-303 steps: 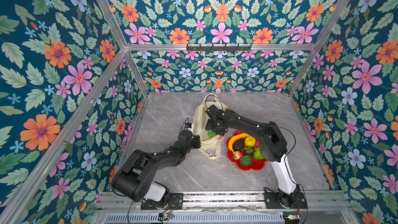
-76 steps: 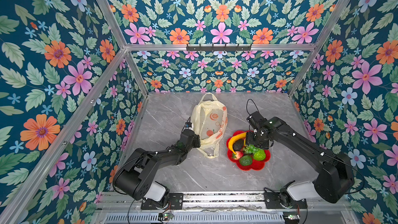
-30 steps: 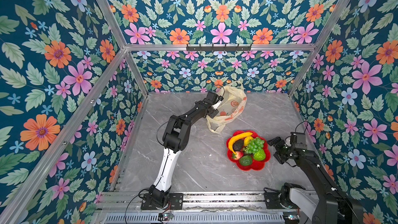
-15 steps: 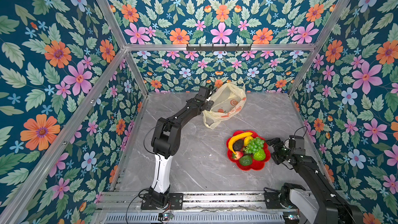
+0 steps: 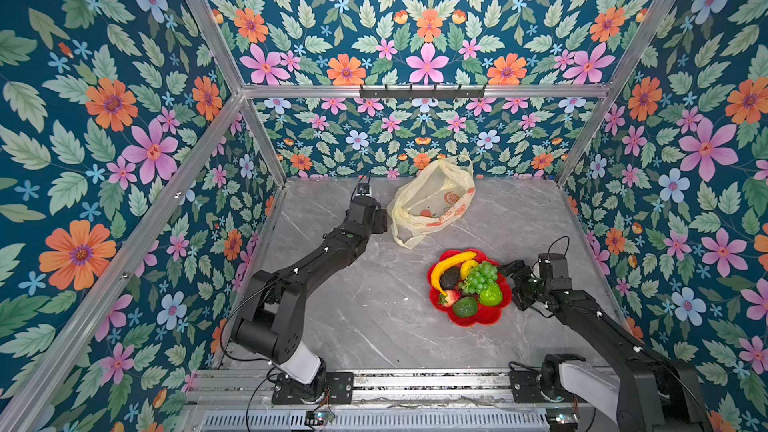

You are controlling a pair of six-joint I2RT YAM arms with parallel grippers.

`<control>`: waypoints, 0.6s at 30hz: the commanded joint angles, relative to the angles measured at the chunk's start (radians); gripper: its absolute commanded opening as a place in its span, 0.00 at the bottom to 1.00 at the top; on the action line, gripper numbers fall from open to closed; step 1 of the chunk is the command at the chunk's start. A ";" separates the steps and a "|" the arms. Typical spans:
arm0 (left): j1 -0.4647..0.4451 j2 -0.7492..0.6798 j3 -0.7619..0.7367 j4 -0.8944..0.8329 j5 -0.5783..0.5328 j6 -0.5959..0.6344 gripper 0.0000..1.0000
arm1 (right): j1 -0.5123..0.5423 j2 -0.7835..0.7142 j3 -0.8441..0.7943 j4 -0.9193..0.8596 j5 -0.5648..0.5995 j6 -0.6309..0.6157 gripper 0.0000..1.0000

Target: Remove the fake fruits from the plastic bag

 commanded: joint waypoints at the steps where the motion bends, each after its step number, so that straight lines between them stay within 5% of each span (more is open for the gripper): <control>1: 0.009 -0.076 -0.087 0.068 -0.066 -0.075 0.79 | 0.036 0.035 0.033 0.064 0.029 0.025 0.87; 18: 0.021 -0.277 -0.406 0.120 -0.143 -0.147 0.83 | 0.308 0.407 0.271 0.191 0.092 0.102 0.87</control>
